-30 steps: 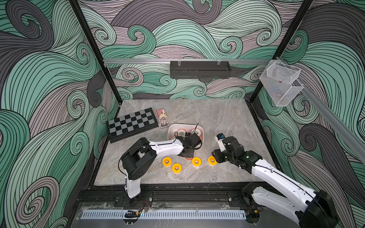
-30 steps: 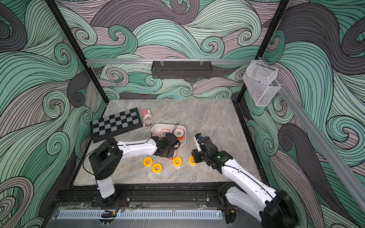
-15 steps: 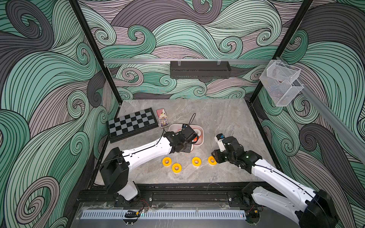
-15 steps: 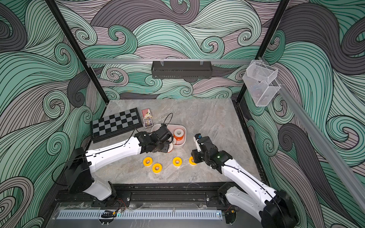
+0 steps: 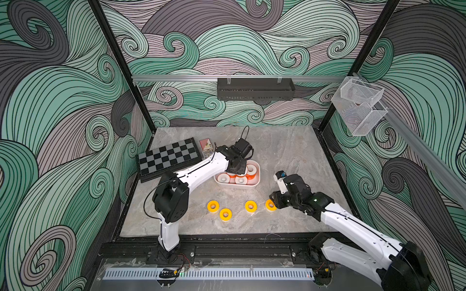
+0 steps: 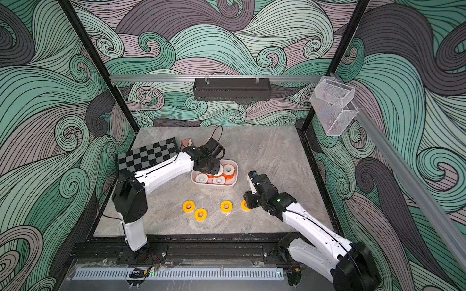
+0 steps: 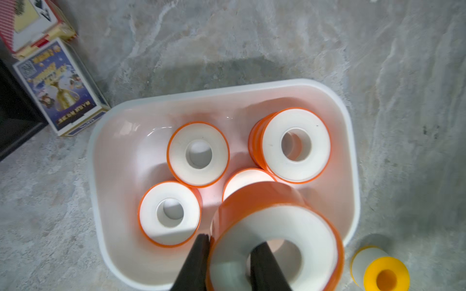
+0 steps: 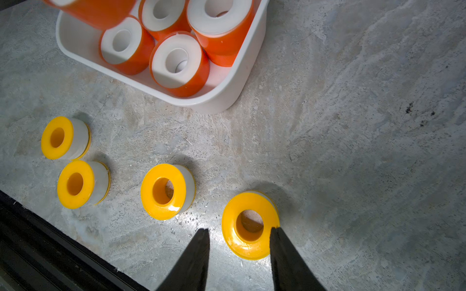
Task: Put the sealing tape into the storage box
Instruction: Place the sealing tape in the storage box.
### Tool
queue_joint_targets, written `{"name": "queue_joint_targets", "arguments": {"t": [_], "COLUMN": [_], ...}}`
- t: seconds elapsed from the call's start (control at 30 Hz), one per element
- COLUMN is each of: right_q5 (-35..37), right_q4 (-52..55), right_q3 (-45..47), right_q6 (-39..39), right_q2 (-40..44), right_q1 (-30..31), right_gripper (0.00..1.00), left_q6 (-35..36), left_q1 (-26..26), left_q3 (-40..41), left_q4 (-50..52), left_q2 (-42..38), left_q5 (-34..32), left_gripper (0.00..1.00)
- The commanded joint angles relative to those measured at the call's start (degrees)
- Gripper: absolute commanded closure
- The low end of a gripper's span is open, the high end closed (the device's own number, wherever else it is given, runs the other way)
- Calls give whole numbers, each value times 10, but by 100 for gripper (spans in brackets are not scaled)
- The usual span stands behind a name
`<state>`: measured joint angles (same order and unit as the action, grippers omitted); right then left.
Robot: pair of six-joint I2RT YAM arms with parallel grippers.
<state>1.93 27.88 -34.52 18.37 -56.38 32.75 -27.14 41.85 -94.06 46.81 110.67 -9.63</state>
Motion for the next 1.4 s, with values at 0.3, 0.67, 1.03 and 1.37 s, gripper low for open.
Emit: {"name": "queue_joint_targets", "arguments": {"t": [0.3,0.67,1.03,1.37], "right_q5": [-10,-10,-9,-11], "right_q4": [-11,-13,-13,-12], "right_q3": [0,2,2,3], "right_q6": [-2,-1,-1,-2], "right_q2": [-8,-12,-10,-8], "right_q1": [-2,-1,-1,-1], "right_gripper": [56,56,56,56], "left_q6": [27,30,35,45], "left_q1": [-5,-10,-10,-10], "left_q3": [-10,29,45,11], "left_q4": [6,-10,-4,11], "left_q2": [71,30,6,60], "left_q5": [49,54,64,73], "left_gripper": [75,74,74,72]}}
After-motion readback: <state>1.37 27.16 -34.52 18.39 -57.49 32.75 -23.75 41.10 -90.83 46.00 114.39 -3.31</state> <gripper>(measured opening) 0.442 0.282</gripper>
